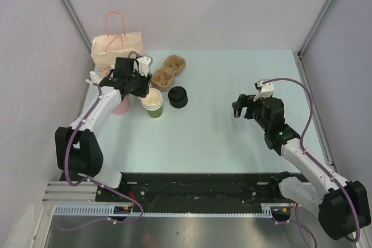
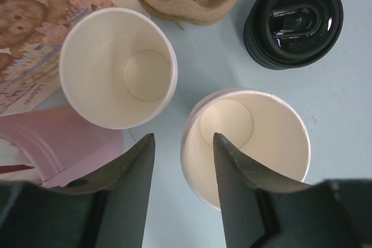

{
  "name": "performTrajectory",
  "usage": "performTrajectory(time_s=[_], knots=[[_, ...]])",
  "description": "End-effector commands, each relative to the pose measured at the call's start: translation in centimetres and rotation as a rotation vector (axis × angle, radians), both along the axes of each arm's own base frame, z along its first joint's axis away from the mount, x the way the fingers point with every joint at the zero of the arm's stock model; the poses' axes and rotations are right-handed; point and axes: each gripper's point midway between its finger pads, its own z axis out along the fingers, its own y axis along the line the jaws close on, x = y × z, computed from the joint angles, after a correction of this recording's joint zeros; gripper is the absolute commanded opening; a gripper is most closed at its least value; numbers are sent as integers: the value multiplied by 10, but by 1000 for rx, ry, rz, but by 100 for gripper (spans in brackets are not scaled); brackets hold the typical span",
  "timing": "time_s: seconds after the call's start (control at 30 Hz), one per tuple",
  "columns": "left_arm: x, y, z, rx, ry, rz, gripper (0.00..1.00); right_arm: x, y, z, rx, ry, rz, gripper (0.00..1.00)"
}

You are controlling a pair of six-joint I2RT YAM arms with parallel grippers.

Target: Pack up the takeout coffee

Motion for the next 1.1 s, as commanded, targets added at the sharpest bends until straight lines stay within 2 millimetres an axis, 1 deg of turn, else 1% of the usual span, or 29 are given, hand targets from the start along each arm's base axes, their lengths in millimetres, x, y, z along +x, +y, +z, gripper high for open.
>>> performTrajectory(time_s=[0.0, 0.1, 0.13, 0.23, 0.27, 0.33, 0.37, 0.43, 0.53, 0.6, 0.73, 0.77, 0.8, 0.83, 0.9, 0.93, 0.97, 1.0, 1.03, 1.07], knots=[[4, -4, 12, 25, -23, -55, 49, 4, 2, 11, -19, -13, 4, 90], [2, -4, 2, 32, 2, -61, 47, 4, 0, 7, -30, -4, -5, 90], [2, -4, 0, 34, 5, -58, 45, 4, -1, 7, -33, -3, -11, 90], [5, -2, -2, 37, 11, -46, 29, 4, -2, 7, -36, -3, -19, 90], [5, -2, -1, 36, 10, -44, 21, 4, -2, 7, -33, -2, -20, 90], [3, -4, -4, 28, 19, -57, 17, 4, -2, 7, -34, -4, -17, 90], [2, -5, -5, 26, 21, -56, 11, 4, -2, 7, -35, -3, -15, 90], [3, -4, -6, 28, 24, -54, 9, 3, -3, 7, -37, -1, -19, 90], [2, -4, -4, 25, 20, -53, 1, 3, -2, 8, -33, -2, -19, 90], [1, -6, 0, 10, 13, -49, 0, 1, 0, 9, -24, -4, -13, 90], [-7, -11, 23, -40, -35, -49, 0, -2, 8, 16, 10, -14, -1, 89], [-8, -10, 26, -46, -40, -43, 0, -2, 10, 19, 22, -23, -2, 89], [-9, -10, 28, -63, -41, -32, 1, -3, 14, 21, 45, -25, 2, 89], [-11, -9, 31, -77, -45, -25, 0, -5, 24, 24, 90, -18, 14, 88], [-12, -7, 37, -115, -49, -13, 0, -2, 38, 33, 164, -22, 29, 85], [-13, -6, 39, -126, -51, -8, 0, -4, 51, 36, 195, -15, 51, 84], [-12, -6, 37, -139, -45, -7, 0, 2, 65, 42, 254, 2, 57, 81], [-13, -5, 36, -147, -38, -3, 0, 4, 76, 45, 276, 13, 73, 80], [-13, -5, 33, -154, -27, 0, 0, 1, 97, 48, 299, 27, 118, 79], [-13, -7, 30, -169, -16, -8, 0, 3, 111, 52, 326, 32, 143, 79]])
